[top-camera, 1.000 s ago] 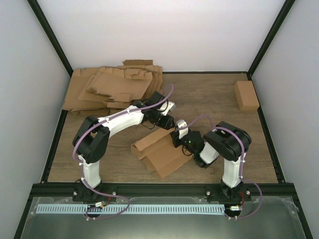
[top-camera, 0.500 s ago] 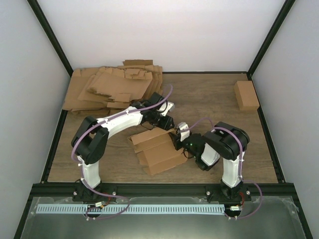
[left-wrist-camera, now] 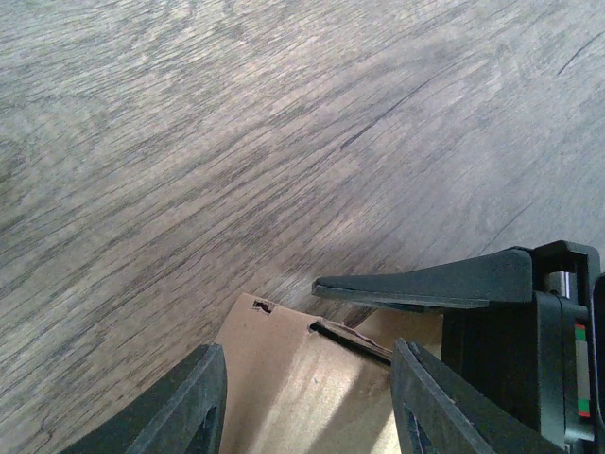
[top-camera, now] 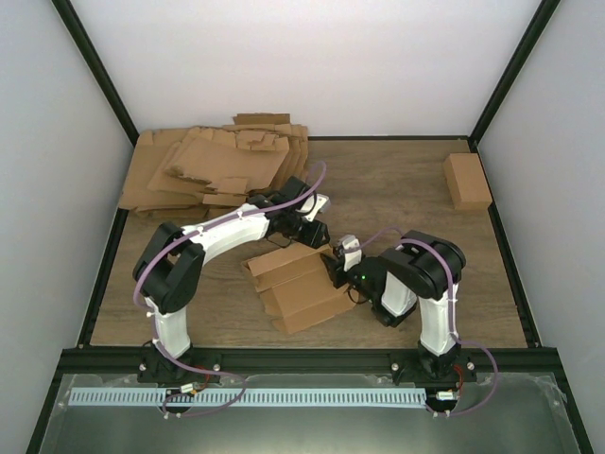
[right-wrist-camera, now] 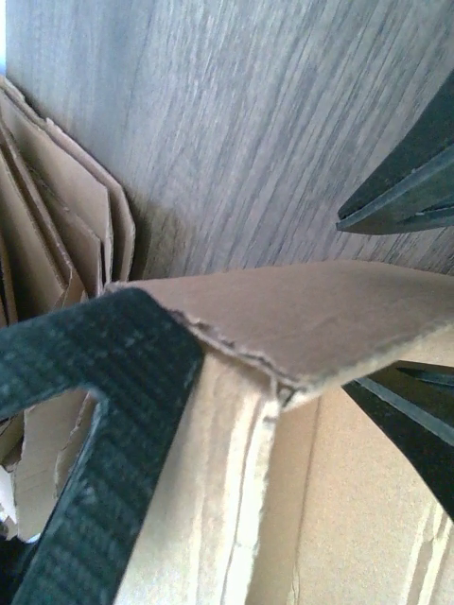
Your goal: Fold the paper box
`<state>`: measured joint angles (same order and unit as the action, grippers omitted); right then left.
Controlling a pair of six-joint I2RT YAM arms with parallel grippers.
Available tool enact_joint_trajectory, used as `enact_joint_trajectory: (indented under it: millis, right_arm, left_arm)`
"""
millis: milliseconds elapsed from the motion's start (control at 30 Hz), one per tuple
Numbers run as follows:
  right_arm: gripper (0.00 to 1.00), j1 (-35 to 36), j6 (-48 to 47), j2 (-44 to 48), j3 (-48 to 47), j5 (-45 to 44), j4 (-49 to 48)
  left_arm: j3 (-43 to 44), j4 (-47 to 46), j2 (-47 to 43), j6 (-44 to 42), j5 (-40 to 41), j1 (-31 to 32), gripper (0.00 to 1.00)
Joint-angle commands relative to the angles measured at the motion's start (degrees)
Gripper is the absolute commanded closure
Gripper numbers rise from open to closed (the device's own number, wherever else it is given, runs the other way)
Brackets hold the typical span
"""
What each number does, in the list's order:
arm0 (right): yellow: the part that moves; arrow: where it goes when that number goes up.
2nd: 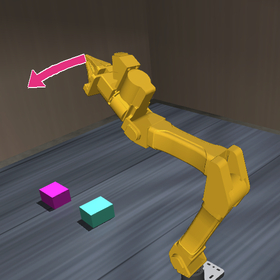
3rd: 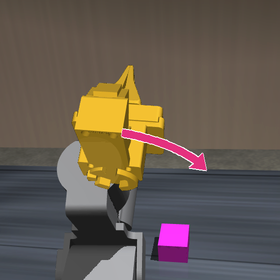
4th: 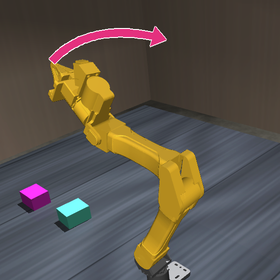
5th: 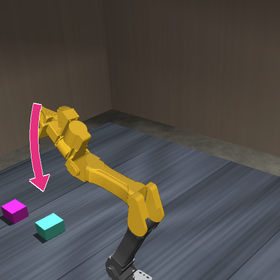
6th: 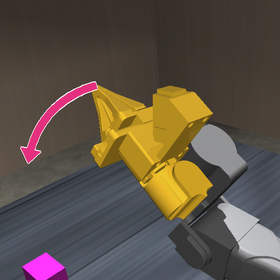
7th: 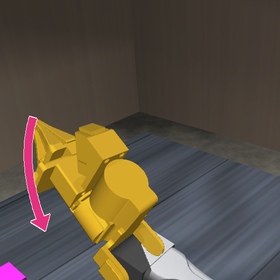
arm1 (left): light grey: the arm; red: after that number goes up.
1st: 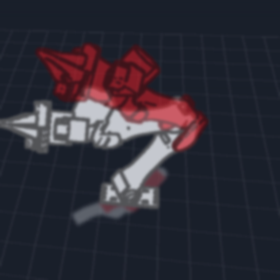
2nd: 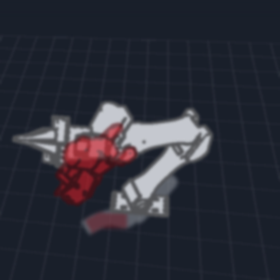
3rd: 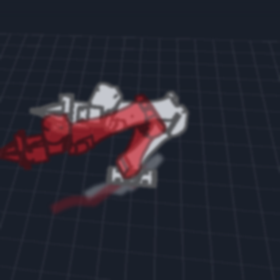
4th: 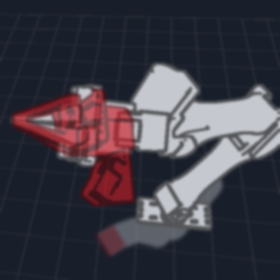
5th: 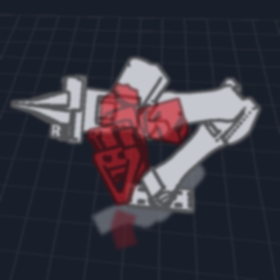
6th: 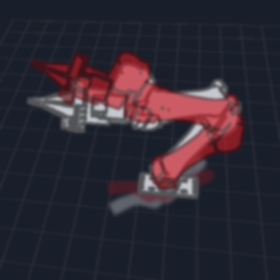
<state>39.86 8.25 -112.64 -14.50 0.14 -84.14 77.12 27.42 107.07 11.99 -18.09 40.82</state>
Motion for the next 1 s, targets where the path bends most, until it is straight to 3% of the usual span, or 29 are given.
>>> enact_joint_trajectory:
  millis: [0, 233, 400, 433, 600, 700, 967]
  right_arm:
    - [0.62, 0.57, 0.97, -1.00, -0.18, -2.62, -2.65]
    - [0.73, 0.66, 0.66, -0.48, -2.48, -4.55, 0.58]
    - [0.98, 0.99, 0.50, -0.48, -2.86, -5.49, 1.00]
    - [0.99, 1.09, 0.37, -0.41, -2.77, -5.84, 1.08]
    - [0.97, 1.20, 0.09, 0.22, -2.31, -6.14, 0.99]
    - [0.72, 1.22, -0.21, 1.01, -1.88, -5.70, 0.73]
    - [0.73, 1.25, -0.13, 4.21, -1.58, -6.03, 0.84]
  left_arm:
    - [-1.62, 2.07, -0.70, -0.08, 0.73, 0.31, 0.50]
    - [-1.60, 2.51, -0.72, 0.03, 0.63, 0.28, 0.51]
    - [-1.56, 2.32, -0.67, 0.31, 0.43, 0.26, 0.50]
    - [-1.53, 2.31, -0.67, 0.39, 0.34, 0.30, 0.50]
    - [-1.49, 1.86, -0.76, 0.99, -0.36, 0.29, 0.51]
    - [-1.70, 1.58, -0.57, 1.19, -0.54, 0.31, 0.50]
    - [-2.72, 0.85, -0.58, 1.84, -0.80, 0.31, 0.51]
